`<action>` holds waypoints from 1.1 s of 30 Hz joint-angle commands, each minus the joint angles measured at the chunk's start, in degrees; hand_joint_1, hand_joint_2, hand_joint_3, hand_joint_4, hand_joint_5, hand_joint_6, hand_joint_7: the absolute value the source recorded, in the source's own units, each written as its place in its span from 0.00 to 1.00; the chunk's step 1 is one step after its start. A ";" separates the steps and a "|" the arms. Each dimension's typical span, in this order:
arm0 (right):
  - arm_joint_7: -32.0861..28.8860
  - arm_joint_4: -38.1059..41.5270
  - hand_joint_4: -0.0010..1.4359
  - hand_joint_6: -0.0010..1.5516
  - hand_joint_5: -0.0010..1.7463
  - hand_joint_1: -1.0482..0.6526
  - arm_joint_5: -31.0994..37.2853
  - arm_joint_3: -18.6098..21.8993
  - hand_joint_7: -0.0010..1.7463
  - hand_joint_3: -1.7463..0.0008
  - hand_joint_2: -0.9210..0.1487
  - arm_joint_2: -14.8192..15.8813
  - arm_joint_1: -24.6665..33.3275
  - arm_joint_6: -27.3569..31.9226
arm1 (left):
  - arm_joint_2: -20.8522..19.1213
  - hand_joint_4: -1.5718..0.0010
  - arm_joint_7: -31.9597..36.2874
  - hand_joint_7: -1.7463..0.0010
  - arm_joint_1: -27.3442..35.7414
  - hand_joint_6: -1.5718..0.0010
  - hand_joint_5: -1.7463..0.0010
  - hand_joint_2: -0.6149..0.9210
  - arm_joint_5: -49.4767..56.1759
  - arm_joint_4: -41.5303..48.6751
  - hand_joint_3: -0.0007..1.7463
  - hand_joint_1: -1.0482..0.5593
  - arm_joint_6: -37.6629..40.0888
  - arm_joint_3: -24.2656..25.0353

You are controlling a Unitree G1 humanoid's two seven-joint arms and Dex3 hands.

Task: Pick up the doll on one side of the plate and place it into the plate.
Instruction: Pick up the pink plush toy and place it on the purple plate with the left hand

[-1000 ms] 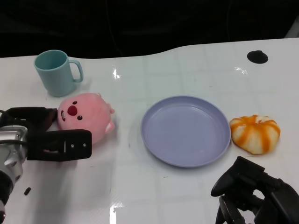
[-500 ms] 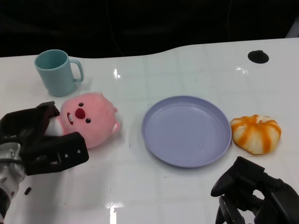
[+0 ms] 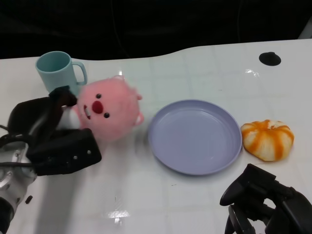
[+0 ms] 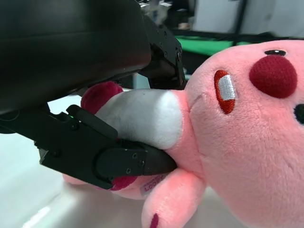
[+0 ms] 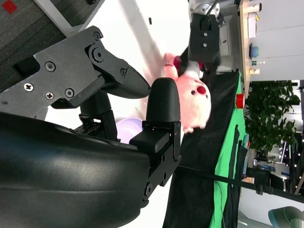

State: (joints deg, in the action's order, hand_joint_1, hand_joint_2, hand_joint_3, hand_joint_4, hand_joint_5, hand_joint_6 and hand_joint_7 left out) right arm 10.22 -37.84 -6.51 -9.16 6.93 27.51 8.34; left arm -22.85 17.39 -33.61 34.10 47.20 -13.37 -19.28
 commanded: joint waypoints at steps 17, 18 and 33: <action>0.28 -0.55 0.43 0.32 1.00 0.46 0.59 -0.43 0.87 0.37 0.29 0.57 0.36 0.04 | 9.55 0.42 -10.55 0.00 -2.22 0.55 0.00 0.76 3.02 -15.59 0.56 0.54 7.93 -4.84; 0.26 -0.71 0.42 0.32 1.00 0.46 0.62 -0.51 0.87 0.37 0.29 0.57 0.47 0.14 | 10.67 0.43 -10.44 0.00 -2.90 0.56 0.00 0.76 3.28 -14.86 0.53 0.54 8.18 -5.38; 0.53 -1.04 0.43 0.33 1.00 0.46 0.71 -0.74 0.87 0.38 0.29 0.58 0.76 0.11 | 18.21 0.44 -13.06 0.00 -9.94 0.58 0.00 0.76 5.08 -6.12 0.53 0.53 13.39 -9.54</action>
State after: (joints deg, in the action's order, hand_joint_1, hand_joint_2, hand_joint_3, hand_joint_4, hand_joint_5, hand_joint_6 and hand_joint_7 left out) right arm 10.79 -38.06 -5.54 -10.02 7.05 28.05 8.33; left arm -4.36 5.33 -41.97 38.75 40.74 -0.27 -28.61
